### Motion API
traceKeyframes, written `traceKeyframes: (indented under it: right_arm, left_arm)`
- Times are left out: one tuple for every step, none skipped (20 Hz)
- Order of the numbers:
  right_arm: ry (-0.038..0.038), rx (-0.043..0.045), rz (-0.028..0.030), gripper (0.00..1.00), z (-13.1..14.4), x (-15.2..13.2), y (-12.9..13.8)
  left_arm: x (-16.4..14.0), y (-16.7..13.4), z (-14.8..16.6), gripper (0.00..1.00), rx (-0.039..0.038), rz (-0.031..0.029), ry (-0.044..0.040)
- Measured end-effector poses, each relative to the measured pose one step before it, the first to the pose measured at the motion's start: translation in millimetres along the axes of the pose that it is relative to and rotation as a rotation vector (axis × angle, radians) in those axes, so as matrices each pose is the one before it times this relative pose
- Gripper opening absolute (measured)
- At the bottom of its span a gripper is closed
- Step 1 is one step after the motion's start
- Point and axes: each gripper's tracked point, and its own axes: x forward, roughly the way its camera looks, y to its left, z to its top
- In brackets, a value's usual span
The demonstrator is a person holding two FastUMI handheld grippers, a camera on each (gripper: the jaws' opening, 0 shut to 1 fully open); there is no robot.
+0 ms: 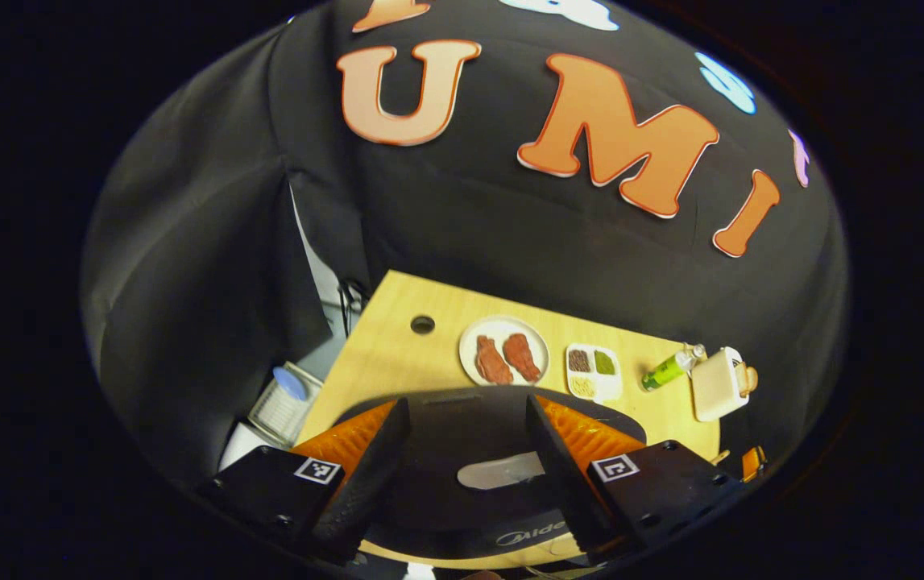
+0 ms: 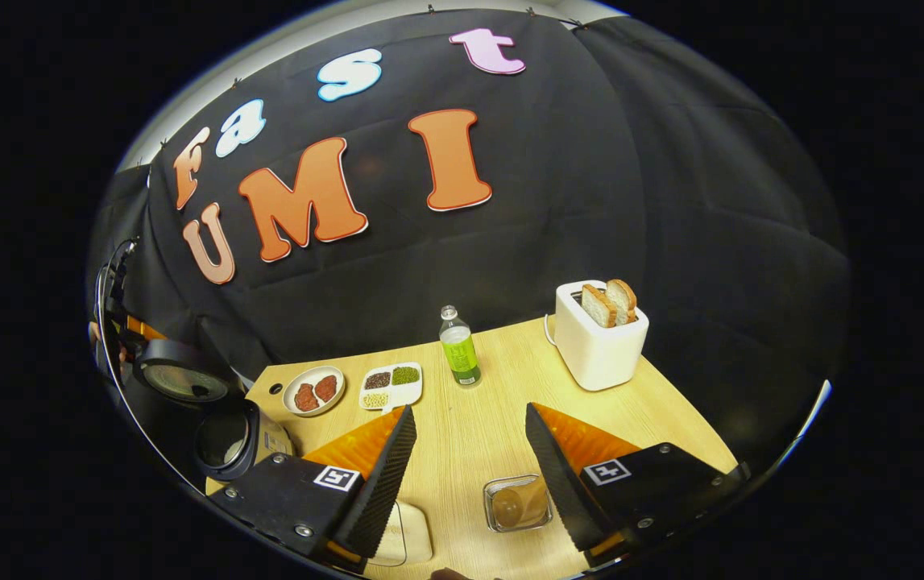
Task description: Close the left gripper, press the button to open the rice cooker; take a wooden spoon from the chopstick holder with the right hand, scoop a spoonful of rice and pour it into the rice cooker, then put the wooden spoon back into the chopstick holder.
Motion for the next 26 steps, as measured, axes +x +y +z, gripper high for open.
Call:
traceKeyframes:
  right_arm:
    - [0.00015,-0.00503,0.0073,0.86,-0.63,0.92,2.7]
    - [0.00437,-0.00184,0.00577,0.86,-1.09,0.29,2.62]
    - [0.0048,0.00108,0.00977,0.86,-1.22,0.05,3.02]
    - [0.00482,0.00074,0.00799,0.86,-1.02,0.7,3.03]
    - [0.00098,-0.00103,0.0081,0.86,-0.37,-0.03,2.48]
    - [-0.00173,-0.0028,0.00975,0.86,0.6,0.63,2.9]
    - [0.00137,-0.00483,0.00749,0.86,-1.14,1.29,2.77]
    - [0.00142,-0.00149,0.00877,0.86,-0.91,0.68,2.82]
    - [0.0038,0.00576,0.00791,0.86,-0.77,0.78,2.14]
    - [0.00289,0.01704,0.0164,0.86,-1.23,-0.51,4.64]
    - [0.00437,0.01332,0.01835,0.86,-2.66,-1.72,3.94]
    - [0.00258,0.00065,0.00343,0.86,-0.87,2.23,1.02]
    - [0.00438,-0.00785,-0.00334,0.86,-4.51,7.83,9.87]
    - [0.00501,-0.00844,-0.00268,0.86,-1.9,1.36,-0.61]
    - [0.00234,-0.00277,0.0025,0.86,0.21,-0.89,0.25]
    - [0.00089,0.00118,0.00096,0.86,0.43,-0.37,0.35]
    - [0.00032,0.00178,-0.00054,0.86,0.54,-0.38,-2.01]
    - [0.00239,0.00106,-0.00289,0.86,0.02,0.1,-1.44]
    - [0.00408,0.00054,-0.00309,0.86,-1.1,0.48,-2.23]
    - [0.00394,-0.00037,-0.00168,0.86,-0.17,0.49,-0.63]
    - [0.00143,-0.00097,-0.00287,0.86,0.23,0.34,-1.16]
    - [-0.00126,-0.00146,0.00173,0.86,0.8,0.66,1.23]
    - [-0.0036,-0.00368,0.00014,0.86,0.16,0.45,1.3]
    - [0.00083,-0.00899,0.00393,0.86,-0.21,0.37,2.22]
    - [0.00221,-0.01196,0.00175,0.86,-0.95,-0.47,1.64]
    - [0.00051,-0.01223,0.0029,0.86,0.71,0.26,2.25]
  left_arm:
    - [-0.08,2.04,-7.55,0.97,0.00663,0.00249,0.0168]
    - [-0.56,0.66,-3.45,0.98,0.01159,0.00215,-0.00357]
    - [0.12,-1.15,-8.49,0.94,0.00073,0.00329,0.01835]
    - [-1.22,-0.94,-5.6,0.94,-0.00643,0.00371,0.02007]
    - [3.34,-0.87,-8.61,0.97,-0.00494,0.00158,0.02842]
    - [3.24,-0.23,-10.49,0.94,-0.00436,0.00385,0.04107]
    - [3.12,0.1,-11.1,0.95,0.00044,0.00547,0.03875]
    - [5.24,1.55,-10.23,0.94,-0.00133,0.0138,0.03674]
    - [13.37,4.79,-12.14,0.93,0.0042,0.02682,0.04627]
    - [5.47,-0.33,-11.8,0.93,0.00713,0.01976,0.04042]
    - [10.36,-2.71,-9.34,0.88,0.0068,0.0188,0.02391]
    - [6.79,-0.23,-7.67,0.9,0.01128,0.01991,0.03257]
    - [6.37,0.51,-8.47,0.9,0.01635,0.01847,0.02606]
    - [6.5,-0.27,-4.69,0.87,0.01436,0.01385,0.01633]
    - [7.87,-1.65,-6.22,0.87,-0.00139,0.01262,0.02807]
    - [7.15,-2.51,-2.66,0.87,-0.0123,0.00695,0.01926]
    - [7.3,-1.46,-7.41,0.88,-0.00852,0.00556,0.0288]
    - [0.7,-0.92,1.58,0.88,0.00024,0.00404,0.00087]
    - [4.12,0.71,0.79,0.88,0.01499,0.00141,-0.01149]
    - [2.45,-0.15,-2.69,0.94,0.00776,-0.00185,0.00959]
    - [-3.87,0.18,4.65,0.91,0.00623,0.00108,-0.01866]
    - [2.63,-1.69,-3.99,0.92,0.00212,-0.00565,0.00598]
    - [-1.79,0.52,2.22,0.88,0.00272,-0.00135,-0.00993]
    - [1.79,0.28,-1.8,0.89,0.00091,-0.00127,0.00242]
    - [-1.51,0.27,1.29,0.92,-0.00271,0.00634,-0.01886]
    - [-0.06,-0.71,-1.52,0.92,-0.00094,0.00726,-0.01983]
